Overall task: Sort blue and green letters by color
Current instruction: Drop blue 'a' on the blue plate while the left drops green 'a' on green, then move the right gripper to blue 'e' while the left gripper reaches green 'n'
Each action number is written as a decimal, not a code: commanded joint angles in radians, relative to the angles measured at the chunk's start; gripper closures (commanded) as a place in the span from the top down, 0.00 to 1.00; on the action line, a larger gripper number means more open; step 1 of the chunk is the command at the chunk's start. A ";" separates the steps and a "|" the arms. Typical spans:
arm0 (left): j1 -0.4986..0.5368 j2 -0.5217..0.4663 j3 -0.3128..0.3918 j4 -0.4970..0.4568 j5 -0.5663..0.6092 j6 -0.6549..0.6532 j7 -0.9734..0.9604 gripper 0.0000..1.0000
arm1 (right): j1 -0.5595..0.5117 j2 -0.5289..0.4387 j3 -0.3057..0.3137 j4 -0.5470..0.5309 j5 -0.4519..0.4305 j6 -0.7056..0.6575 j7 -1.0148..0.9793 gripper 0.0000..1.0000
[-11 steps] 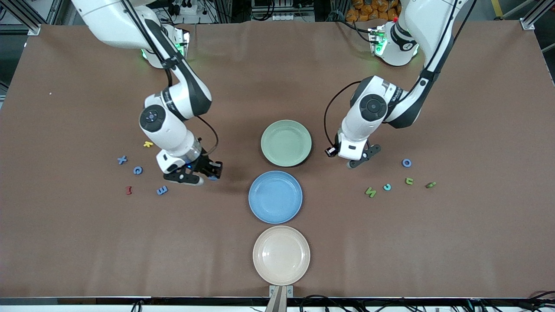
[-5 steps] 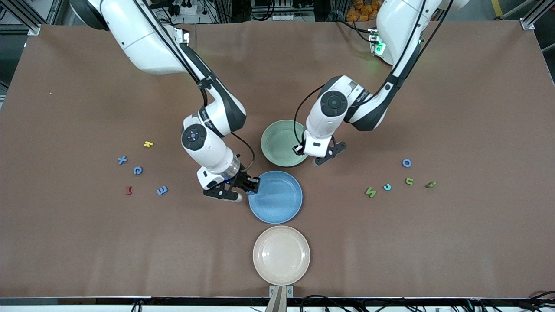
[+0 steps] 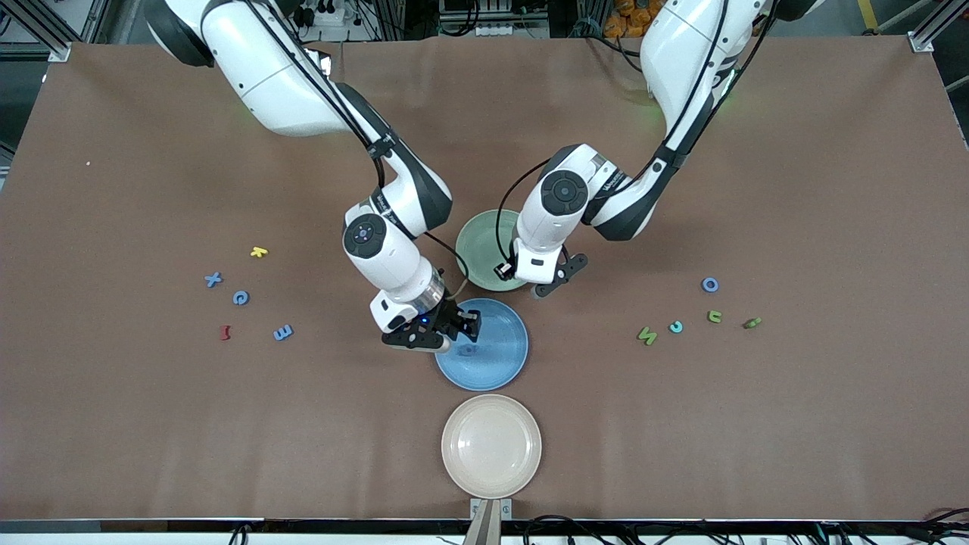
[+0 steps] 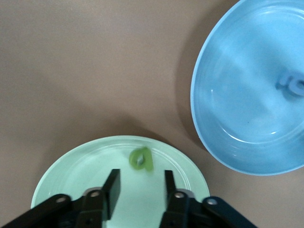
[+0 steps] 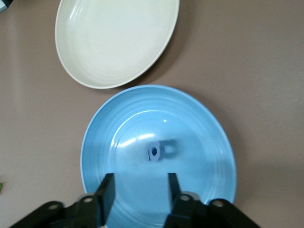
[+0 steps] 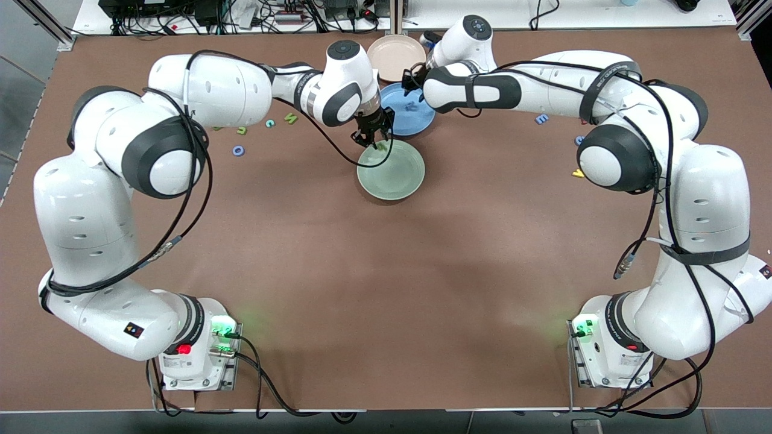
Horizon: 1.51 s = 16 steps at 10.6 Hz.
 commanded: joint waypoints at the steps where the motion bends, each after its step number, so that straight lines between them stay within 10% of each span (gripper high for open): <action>1: -0.005 0.008 0.016 0.036 -0.005 -0.015 -0.017 1.00 | 0.014 0.013 -0.008 0.031 0.015 -0.007 0.006 1.00; 6: 0.105 -0.022 0.030 0.036 0.212 -0.114 0.235 1.00 | -0.032 -0.050 -0.089 -0.038 0.015 -0.118 -0.003 1.00; 16: 0.370 -0.038 0.028 0.025 0.222 -0.144 1.335 1.00 | -0.300 -0.184 -0.250 -0.154 0.031 -0.476 0.047 1.00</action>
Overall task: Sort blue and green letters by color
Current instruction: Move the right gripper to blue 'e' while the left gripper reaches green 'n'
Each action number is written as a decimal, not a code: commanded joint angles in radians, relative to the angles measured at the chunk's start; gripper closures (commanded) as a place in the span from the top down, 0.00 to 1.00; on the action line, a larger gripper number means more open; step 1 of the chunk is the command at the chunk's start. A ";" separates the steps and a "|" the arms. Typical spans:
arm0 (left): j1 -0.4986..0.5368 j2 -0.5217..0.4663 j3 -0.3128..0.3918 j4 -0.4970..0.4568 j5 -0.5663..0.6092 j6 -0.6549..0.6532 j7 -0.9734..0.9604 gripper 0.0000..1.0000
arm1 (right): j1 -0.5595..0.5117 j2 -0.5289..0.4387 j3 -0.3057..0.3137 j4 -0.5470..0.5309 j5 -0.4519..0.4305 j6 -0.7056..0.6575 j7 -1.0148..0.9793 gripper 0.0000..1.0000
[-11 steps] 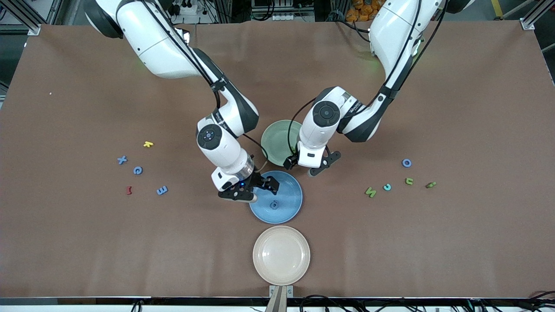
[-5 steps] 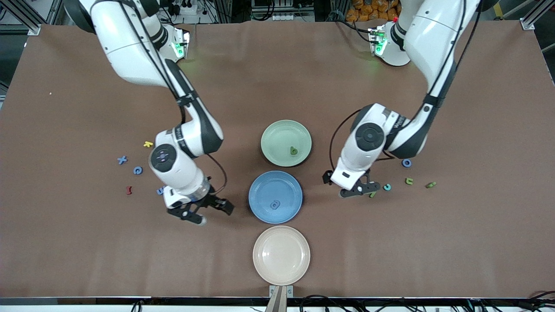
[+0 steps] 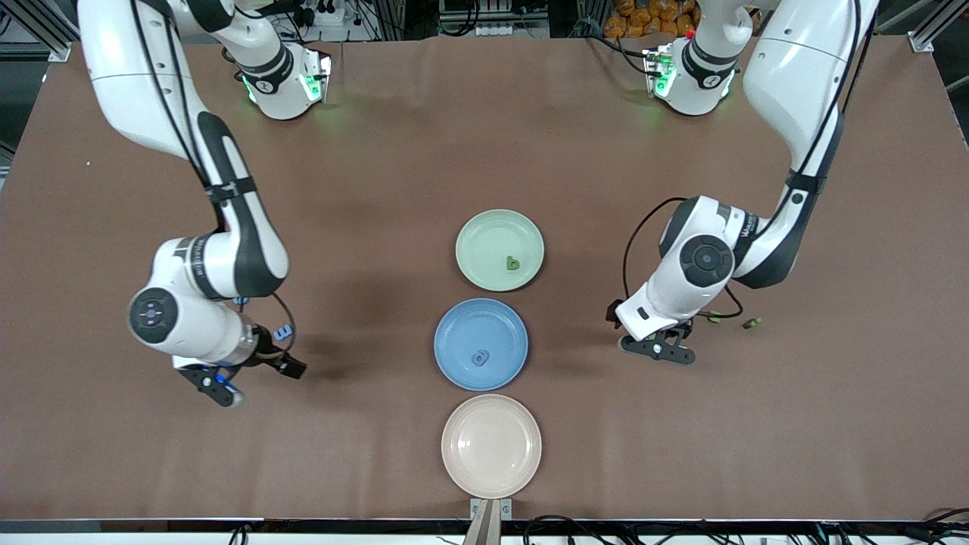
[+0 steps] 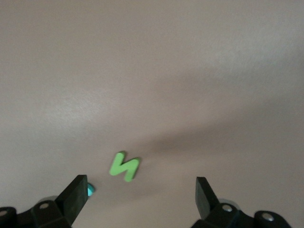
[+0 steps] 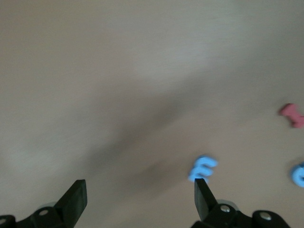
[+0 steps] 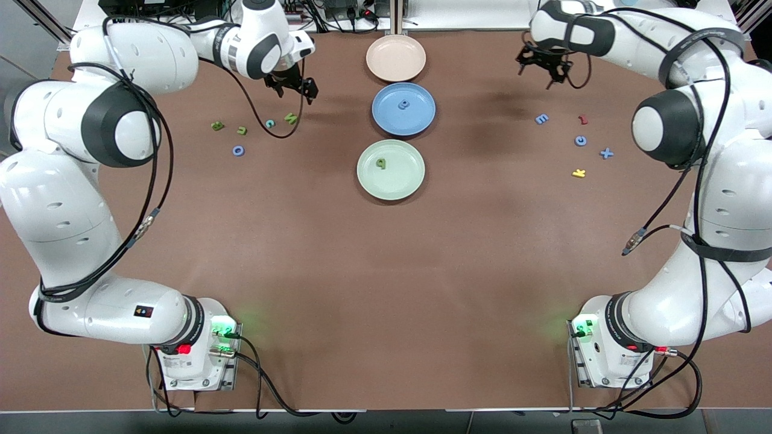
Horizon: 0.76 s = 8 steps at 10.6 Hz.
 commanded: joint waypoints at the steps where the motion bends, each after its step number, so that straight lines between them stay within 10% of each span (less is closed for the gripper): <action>1: 0.040 0.003 -0.009 -0.028 0.024 0.003 0.197 1.00 | -0.031 -0.067 -0.025 -0.134 0.065 0.024 0.121 1.00; 8: 0.080 0.050 -0.012 -0.063 0.104 0.116 0.268 0.93 | -0.001 -0.089 -0.025 -0.379 0.076 0.293 0.320 1.00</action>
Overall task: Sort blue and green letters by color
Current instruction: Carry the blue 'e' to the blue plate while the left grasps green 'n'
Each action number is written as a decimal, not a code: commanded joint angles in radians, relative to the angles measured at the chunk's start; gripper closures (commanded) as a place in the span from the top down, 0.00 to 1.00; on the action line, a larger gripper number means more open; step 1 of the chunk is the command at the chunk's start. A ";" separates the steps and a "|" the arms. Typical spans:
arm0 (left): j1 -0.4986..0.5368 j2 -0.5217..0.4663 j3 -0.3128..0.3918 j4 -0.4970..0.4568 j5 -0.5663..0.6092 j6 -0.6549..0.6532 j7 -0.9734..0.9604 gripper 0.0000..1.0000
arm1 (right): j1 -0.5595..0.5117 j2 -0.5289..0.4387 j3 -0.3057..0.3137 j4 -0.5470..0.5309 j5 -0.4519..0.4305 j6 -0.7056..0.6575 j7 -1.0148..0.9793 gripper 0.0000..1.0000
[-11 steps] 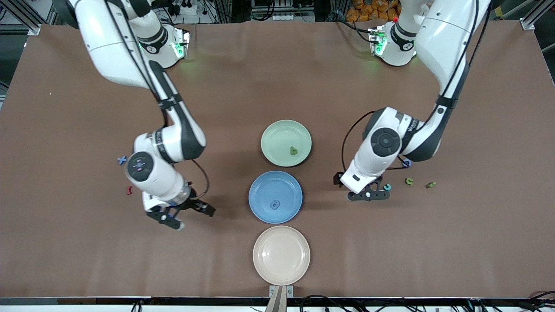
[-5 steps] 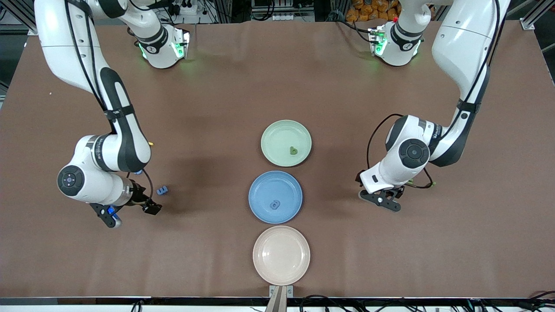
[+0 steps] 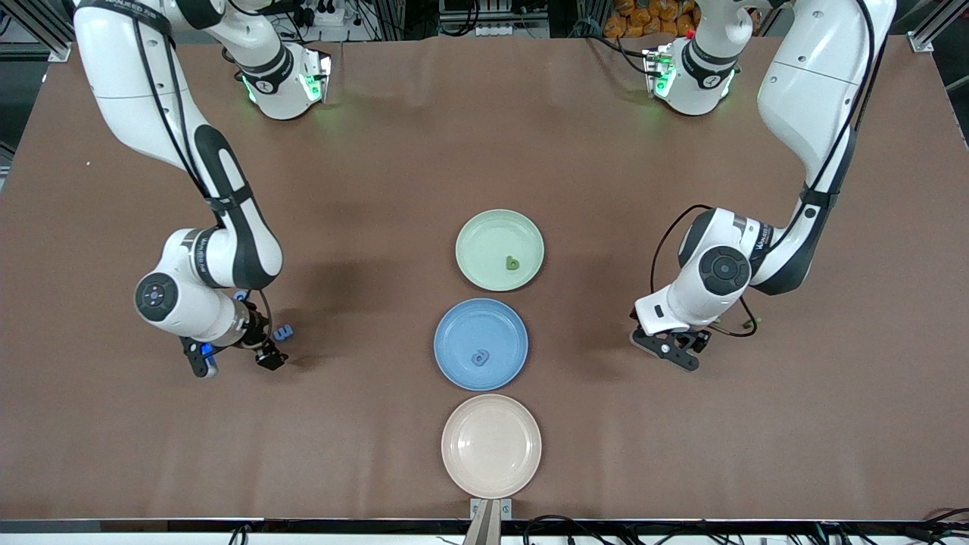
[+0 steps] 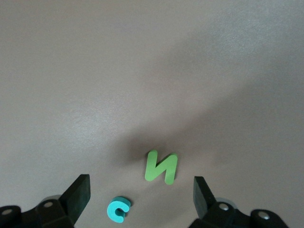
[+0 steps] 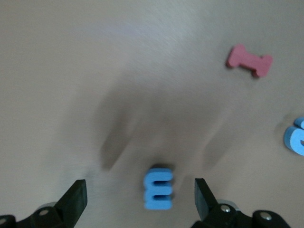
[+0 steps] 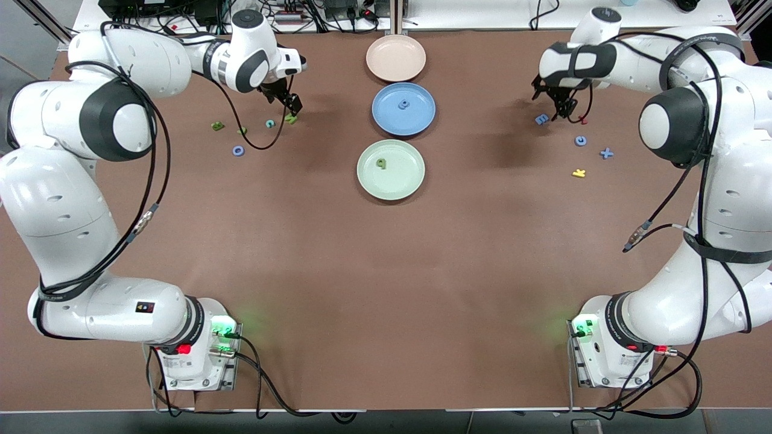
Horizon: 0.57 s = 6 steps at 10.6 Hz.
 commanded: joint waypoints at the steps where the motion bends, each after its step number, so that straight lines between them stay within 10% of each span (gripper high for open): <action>1: 0.010 0.022 -0.011 -0.005 0.026 0.040 0.009 0.89 | 0.014 -0.072 0.003 -0.127 0.018 0.054 0.018 1.00; 6: 0.027 0.052 -0.014 -0.005 0.015 0.074 0.018 0.75 | 0.012 -0.060 0.033 -0.187 0.014 0.164 0.001 0.00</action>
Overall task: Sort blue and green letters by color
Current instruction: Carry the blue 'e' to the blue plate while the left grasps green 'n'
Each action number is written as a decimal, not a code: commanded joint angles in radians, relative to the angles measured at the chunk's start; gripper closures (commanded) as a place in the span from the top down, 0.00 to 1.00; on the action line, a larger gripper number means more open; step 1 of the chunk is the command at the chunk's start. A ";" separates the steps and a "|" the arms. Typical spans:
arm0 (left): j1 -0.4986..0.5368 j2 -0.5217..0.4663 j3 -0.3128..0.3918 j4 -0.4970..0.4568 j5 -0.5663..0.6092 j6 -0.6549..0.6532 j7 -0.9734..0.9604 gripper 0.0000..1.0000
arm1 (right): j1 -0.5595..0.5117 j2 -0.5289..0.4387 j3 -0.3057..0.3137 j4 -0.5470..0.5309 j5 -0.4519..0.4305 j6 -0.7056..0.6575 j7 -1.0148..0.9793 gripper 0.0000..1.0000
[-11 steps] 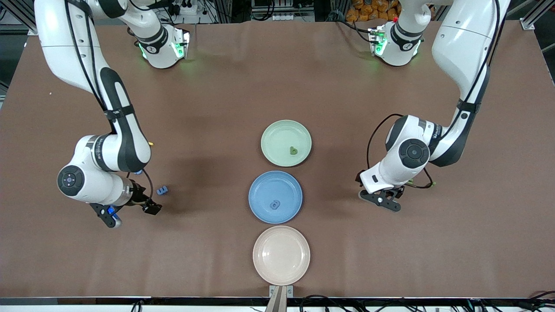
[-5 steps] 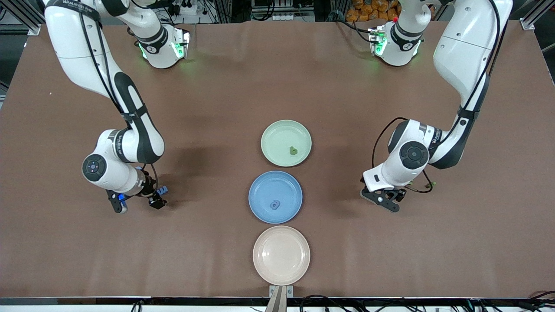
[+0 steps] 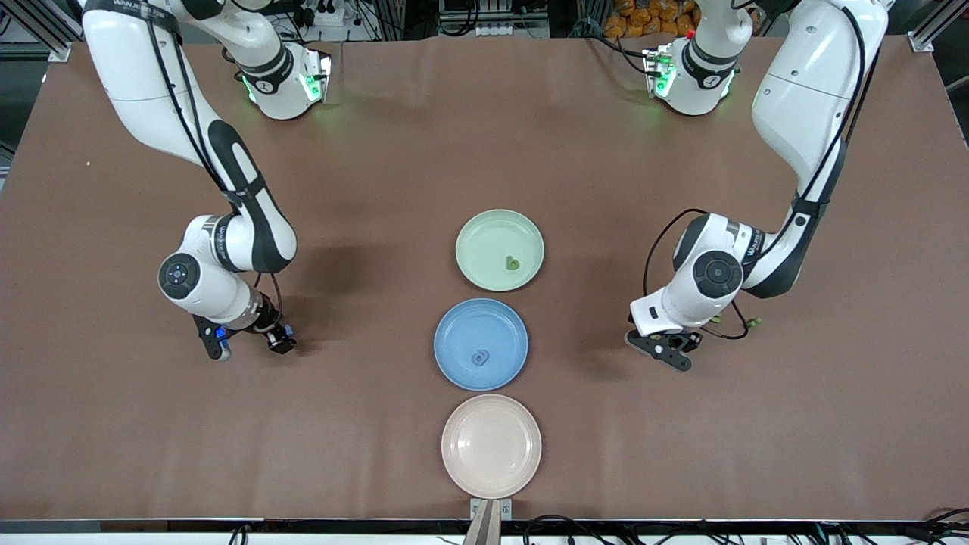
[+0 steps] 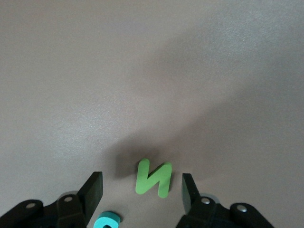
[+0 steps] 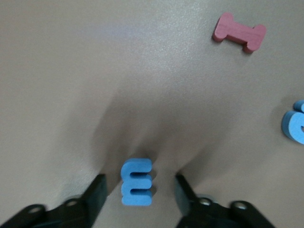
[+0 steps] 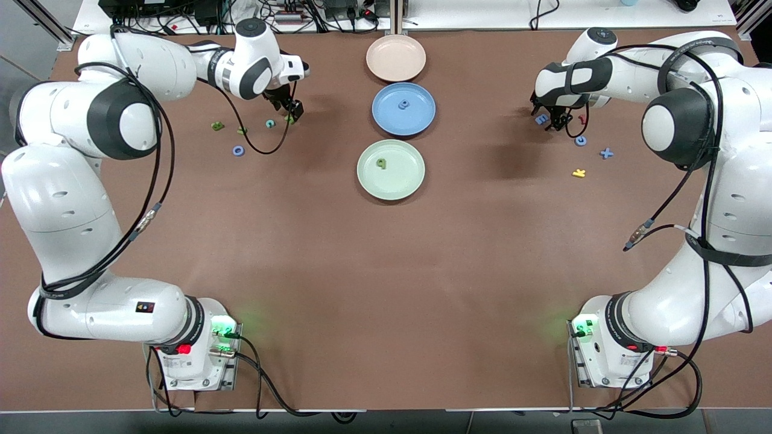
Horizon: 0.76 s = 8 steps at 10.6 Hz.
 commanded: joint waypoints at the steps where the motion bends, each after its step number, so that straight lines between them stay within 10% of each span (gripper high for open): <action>1: 0.026 0.015 -0.012 -0.001 0.014 0.030 0.013 0.75 | 0.000 -0.027 0.018 -0.043 0.013 0.014 0.000 0.00; 8: 0.022 0.027 -0.012 0.001 0.012 0.034 0.013 0.61 | 0.008 -0.045 0.024 0.030 0.004 -0.075 -0.130 0.00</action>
